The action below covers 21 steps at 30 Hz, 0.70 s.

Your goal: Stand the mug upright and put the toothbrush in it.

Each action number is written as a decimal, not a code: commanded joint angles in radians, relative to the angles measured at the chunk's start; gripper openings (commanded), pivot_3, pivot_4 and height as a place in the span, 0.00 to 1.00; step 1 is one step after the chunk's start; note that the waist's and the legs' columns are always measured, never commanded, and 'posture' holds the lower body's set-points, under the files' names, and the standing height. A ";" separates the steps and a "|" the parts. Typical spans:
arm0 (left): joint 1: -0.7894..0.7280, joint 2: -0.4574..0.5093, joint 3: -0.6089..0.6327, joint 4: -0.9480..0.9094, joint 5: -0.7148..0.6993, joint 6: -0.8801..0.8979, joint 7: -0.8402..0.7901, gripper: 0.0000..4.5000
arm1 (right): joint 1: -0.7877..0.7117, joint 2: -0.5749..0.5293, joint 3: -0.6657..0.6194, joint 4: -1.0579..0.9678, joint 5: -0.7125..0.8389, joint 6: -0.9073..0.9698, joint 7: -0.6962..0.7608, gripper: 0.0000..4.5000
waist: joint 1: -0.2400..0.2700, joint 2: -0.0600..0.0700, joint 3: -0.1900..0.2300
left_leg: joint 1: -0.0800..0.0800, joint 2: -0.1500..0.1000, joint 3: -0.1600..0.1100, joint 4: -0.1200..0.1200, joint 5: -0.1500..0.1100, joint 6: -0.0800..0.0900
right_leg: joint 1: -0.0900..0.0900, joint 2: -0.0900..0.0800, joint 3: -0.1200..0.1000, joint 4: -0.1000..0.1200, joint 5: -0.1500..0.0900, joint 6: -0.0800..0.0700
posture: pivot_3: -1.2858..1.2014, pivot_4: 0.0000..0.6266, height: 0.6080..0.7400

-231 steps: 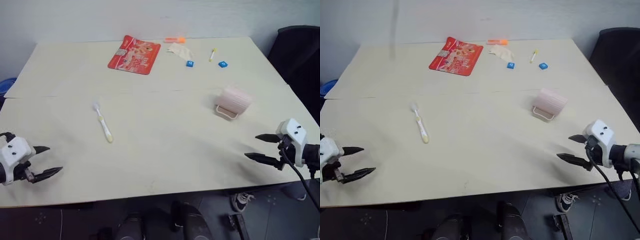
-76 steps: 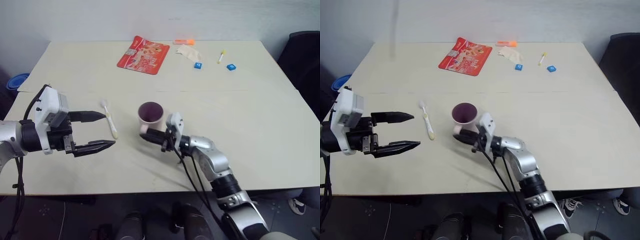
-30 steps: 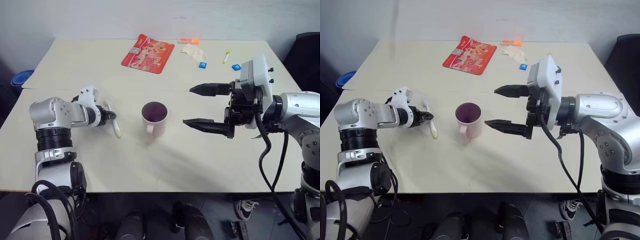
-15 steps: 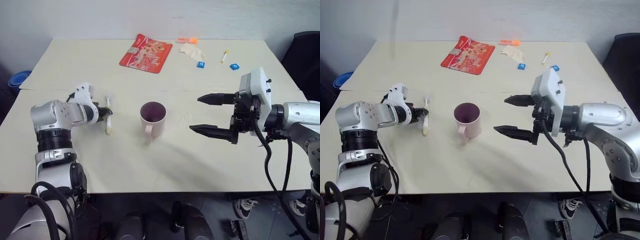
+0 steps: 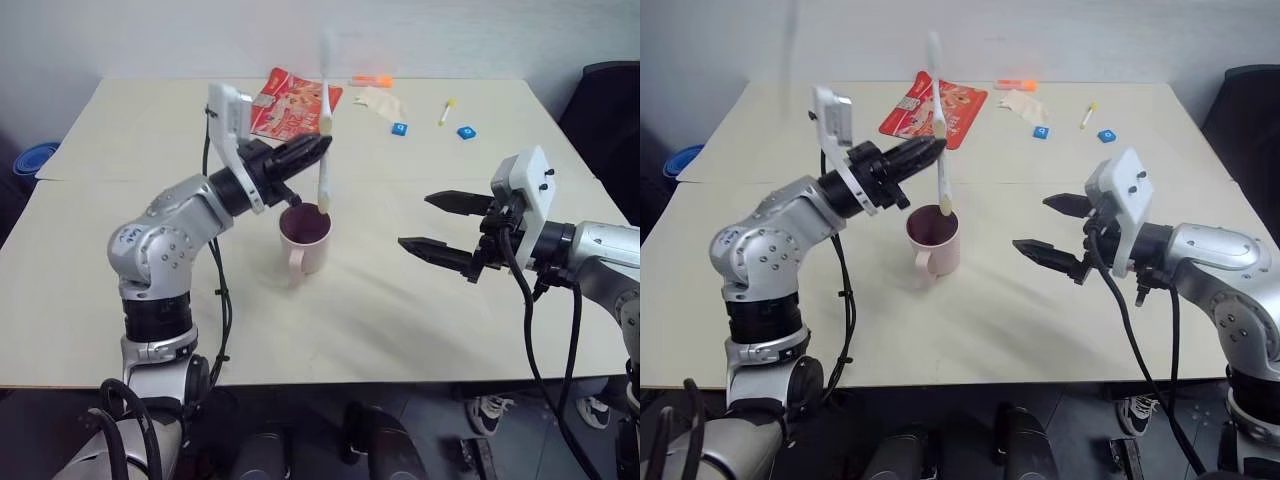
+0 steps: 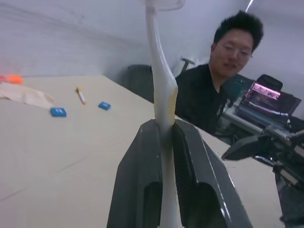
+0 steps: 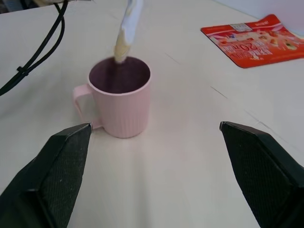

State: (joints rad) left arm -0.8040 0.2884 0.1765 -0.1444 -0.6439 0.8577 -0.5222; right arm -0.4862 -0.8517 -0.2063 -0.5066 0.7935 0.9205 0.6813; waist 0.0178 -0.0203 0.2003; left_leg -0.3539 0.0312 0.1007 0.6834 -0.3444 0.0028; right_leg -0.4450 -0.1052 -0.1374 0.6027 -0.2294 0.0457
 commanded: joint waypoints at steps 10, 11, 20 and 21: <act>0.090 0.121 -0.081 -0.014 0.107 -0.199 -0.107 0.03 | 0.001 -0.002 -0.052 -0.039 0.038 0.003 -0.068 1.00 | 0.007 0.000 0.000 | -0.003 0.000 0.000 0.000 -0.002 0.003 | 0.000 0.003 0.001 -0.001 0.001 0.002 | 0.52 0.24 1.00; 0.101 0.126 -0.085 -0.015 0.106 -0.198 -0.112 0.03 | -0.002 -0.002 -0.049 -0.036 0.040 0.002 -0.067 1.00 | 0.007 0.000 0.000 | -0.003 0.000 0.000 0.000 -0.002 0.003 | 0.000 0.003 0.001 -0.001 0.001 0.002 | 0.52 0.24 1.00; 0.155 0.169 -0.062 -0.053 0.077 -0.182 -0.144 0.60 | -0.026 -0.019 -0.018 -0.013 0.050 -0.006 -0.001 1.00 | 0.005 0.000 0.000 | -0.003 0.000 0.000 0.000 -0.002 0.004 | 0.000 0.003 0.001 -0.002 0.001 0.002 | 0.52 0.24 1.00; 0.159 0.184 -0.050 -0.060 0.073 -0.178 -0.144 0.67 | -0.030 -0.022 -0.013 -0.010 0.050 -0.008 0.014 1.00 | 0.003 0.000 0.000 | -0.003 0.001 0.000 0.000 -0.002 0.004 | 0.000 0.003 0.001 -0.002 0.001 0.002 | 0.52 0.24 1.00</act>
State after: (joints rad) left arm -0.6503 0.4545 0.0862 -0.1562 -0.5491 0.6831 -0.6585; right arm -0.4959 -0.8532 -0.2025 -0.5045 0.8272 0.9271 0.6728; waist 0.0213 -0.0202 0.2002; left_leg -0.3565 0.0321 0.1007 0.6833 -0.3466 0.0063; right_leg -0.4455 -0.1017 -0.1360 0.6011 -0.2281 0.0477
